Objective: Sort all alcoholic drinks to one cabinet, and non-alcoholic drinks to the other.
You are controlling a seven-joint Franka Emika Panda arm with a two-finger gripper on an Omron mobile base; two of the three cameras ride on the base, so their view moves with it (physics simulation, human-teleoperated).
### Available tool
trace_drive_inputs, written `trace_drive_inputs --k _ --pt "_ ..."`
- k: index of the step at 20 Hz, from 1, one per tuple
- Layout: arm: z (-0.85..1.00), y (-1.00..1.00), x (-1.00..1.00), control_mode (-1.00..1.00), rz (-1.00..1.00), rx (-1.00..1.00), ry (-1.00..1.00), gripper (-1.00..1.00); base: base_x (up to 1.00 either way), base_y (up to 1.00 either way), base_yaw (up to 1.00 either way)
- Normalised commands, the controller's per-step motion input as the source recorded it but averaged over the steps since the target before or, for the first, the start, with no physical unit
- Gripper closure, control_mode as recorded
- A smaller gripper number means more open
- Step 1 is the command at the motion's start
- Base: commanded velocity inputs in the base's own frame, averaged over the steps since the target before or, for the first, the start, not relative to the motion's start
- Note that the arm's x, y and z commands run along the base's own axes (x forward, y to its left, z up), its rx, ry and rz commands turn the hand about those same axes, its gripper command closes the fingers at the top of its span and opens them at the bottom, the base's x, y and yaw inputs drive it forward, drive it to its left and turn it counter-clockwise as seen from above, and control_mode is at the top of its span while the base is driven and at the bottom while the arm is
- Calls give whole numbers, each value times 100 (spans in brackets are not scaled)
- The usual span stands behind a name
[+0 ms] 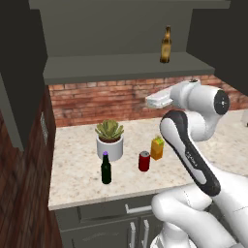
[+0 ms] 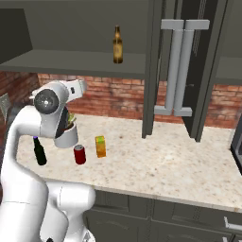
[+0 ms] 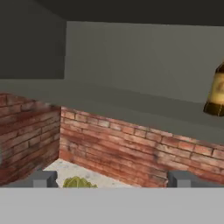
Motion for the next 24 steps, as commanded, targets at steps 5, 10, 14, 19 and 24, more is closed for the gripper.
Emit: trace_drive_inputs --k 5,10,14,19,24 --pt "-48 46 -60 -100 47 -16 5 -100 0 0 0" --pt "-65 43 -5 -100 38 -22 17 -100 0 0 0" --pt "-65 22 0 -100 30 -18 17 -100 0 0 0" --pt "-64 5 5 -100 25 -15 8 -100 0 0 0" --pt "-69 16 0 -100 24 -5 1 -100 0 0 0"
